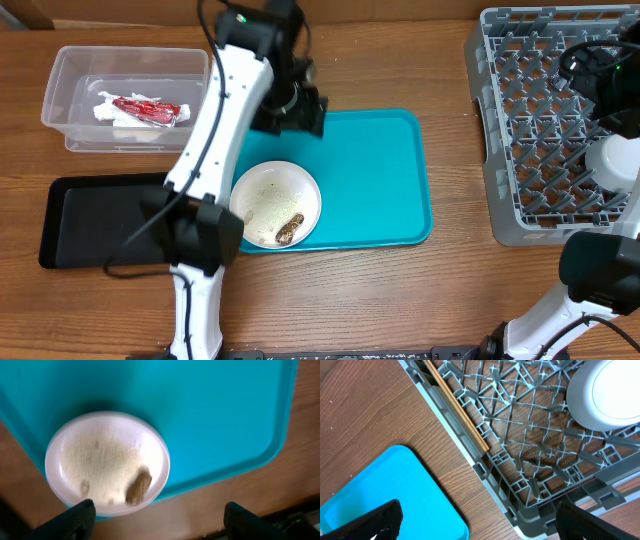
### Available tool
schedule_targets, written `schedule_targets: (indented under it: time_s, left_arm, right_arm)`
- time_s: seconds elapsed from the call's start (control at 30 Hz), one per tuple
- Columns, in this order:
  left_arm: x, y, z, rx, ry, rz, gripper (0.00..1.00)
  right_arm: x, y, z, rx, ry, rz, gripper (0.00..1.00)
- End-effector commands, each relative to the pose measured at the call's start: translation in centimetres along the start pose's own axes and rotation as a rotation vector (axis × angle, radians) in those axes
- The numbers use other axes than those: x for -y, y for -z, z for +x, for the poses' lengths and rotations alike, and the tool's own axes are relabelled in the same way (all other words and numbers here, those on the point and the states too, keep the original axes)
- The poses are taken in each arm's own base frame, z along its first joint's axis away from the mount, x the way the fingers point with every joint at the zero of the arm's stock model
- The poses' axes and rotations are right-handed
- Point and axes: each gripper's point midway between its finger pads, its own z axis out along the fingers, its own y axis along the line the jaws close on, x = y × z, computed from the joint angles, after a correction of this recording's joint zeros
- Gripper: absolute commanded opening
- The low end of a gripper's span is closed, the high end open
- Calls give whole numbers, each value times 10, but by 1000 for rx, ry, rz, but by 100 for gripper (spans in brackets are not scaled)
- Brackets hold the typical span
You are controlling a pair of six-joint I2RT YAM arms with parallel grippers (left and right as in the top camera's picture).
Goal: Sort waste into correct bins and load items into the dishwasher
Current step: 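Move the left gripper to the white plate rim and grasp it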
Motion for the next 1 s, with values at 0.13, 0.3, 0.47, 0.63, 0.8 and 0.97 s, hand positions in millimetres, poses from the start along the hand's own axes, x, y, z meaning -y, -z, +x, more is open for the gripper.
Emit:
schedule_targets:
  time_s: [0.13,0.3,0.47,0.63,0.8,0.97]
  left_arm:
    - [7,-10,71,-64,110,-144,87]
    - [10,-54,66,-12,236,-205,87]
    - [5,-94,50,89,390,-221,82]
    - [-14,-113,31,214,516,-265,68]
    - [-21,-119,20,277,508,-308,61]
    - [-19,-143,16,257,534,-314,58]
  right_arm:
    - [0,11,0,34,-4,-4,100]
    - [0,11,0,34,-4,-5,100]
    - [0,11,0,33,-4,-4,100]
    - [0,11,0,33,-4,-4,100]
    - [0,11,0,34,-4,-4,100]
    - [0,11,0,33,-4,-4,100]
